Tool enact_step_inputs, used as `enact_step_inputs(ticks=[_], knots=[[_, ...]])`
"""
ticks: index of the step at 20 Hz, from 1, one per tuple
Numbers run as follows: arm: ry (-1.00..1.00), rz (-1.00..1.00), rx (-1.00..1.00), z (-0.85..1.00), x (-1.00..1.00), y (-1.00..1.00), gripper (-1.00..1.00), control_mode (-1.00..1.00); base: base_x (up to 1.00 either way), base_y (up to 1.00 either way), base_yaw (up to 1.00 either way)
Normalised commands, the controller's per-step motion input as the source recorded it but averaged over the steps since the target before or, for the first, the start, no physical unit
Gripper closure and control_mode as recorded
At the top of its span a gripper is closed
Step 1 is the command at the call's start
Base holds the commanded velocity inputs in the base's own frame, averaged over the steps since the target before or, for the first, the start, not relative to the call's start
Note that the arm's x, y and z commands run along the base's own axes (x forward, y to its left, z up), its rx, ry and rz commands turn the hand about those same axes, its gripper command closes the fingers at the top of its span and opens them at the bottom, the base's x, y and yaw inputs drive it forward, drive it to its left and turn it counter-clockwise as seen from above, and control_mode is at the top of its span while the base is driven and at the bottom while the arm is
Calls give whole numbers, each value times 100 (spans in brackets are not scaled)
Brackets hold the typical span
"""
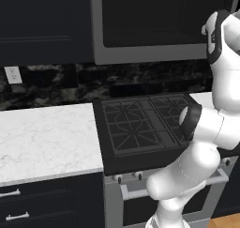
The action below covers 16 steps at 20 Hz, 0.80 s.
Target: Open the microwave, place the bowl with waffle inside the microwave, then close the microwave door and turn it on.
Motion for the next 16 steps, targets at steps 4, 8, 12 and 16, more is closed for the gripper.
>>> enact_step_inputs(ticks=[4, 8, 12, 16], knots=[[-7, 0, 0, 0, -66, 64, 100, -100, 0, 0, 0], [-20, 0, 0, 0, -86, 88, 100, -100, 0, 0, 0], [-20, 0, 0, 0, -80, 85, 100, -100, 0, 0, 0], [-9, -1, -3, 0, -77, 87, 100, -100, 0, 0, 0]])
